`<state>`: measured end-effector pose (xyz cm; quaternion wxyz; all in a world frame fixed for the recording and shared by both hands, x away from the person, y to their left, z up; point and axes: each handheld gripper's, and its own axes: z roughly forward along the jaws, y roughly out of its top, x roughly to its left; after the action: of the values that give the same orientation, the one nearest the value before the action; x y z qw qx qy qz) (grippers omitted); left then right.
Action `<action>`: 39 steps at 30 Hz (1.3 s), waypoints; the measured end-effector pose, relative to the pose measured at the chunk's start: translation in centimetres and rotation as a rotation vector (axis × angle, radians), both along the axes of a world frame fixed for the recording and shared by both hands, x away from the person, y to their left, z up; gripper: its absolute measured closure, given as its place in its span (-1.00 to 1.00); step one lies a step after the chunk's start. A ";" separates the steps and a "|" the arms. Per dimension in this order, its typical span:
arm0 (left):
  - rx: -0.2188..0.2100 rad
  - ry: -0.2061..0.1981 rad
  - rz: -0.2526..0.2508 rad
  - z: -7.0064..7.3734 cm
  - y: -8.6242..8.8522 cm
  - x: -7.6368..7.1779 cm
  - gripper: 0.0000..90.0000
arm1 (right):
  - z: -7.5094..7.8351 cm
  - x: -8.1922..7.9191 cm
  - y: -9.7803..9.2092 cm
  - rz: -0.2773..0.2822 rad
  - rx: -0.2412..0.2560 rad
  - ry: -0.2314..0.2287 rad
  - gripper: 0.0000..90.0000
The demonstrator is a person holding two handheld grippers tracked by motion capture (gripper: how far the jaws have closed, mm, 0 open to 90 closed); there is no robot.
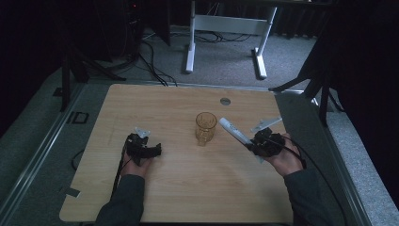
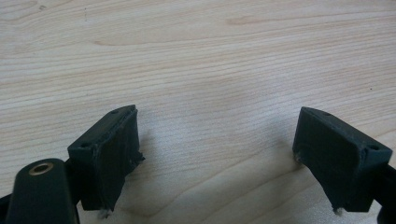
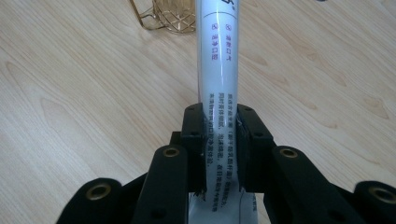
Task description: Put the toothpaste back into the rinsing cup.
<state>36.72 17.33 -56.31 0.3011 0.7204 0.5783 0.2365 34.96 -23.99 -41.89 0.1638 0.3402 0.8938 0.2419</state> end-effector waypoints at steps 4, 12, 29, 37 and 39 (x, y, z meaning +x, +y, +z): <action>0.000 0.000 0.000 0.0 0.0 0.0 -0.67 | 0.1 0.2 0.3 0.005 0.000 -0.001 0.68; 0.000 0.001 0.000 0.0 0.0 0.0 -0.67 | 0.3 0.6 0.8 0.014 -0.003 -0.002 0.68; -0.002 -0.002 0.027 0.0 -0.3 -0.1 -0.65 | 0.5 1.3 1.6 0.025 0.005 0.001 0.68; 0.006 0.023 -0.031 0.7 -1.4 -0.2 -0.24 | 0.6 1.4 1.5 0.027 0.005 -0.001 0.68; -0.005 0.006 -0.052 1.1 -1.9 -0.3 -0.23 | 0.6 1.5 1.5 0.027 0.004 0.000 0.68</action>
<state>36.45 15.40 -55.24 0.3072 0.7350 0.5611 0.2249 36.45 -22.48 -41.25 0.1600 0.3284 0.8978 0.2459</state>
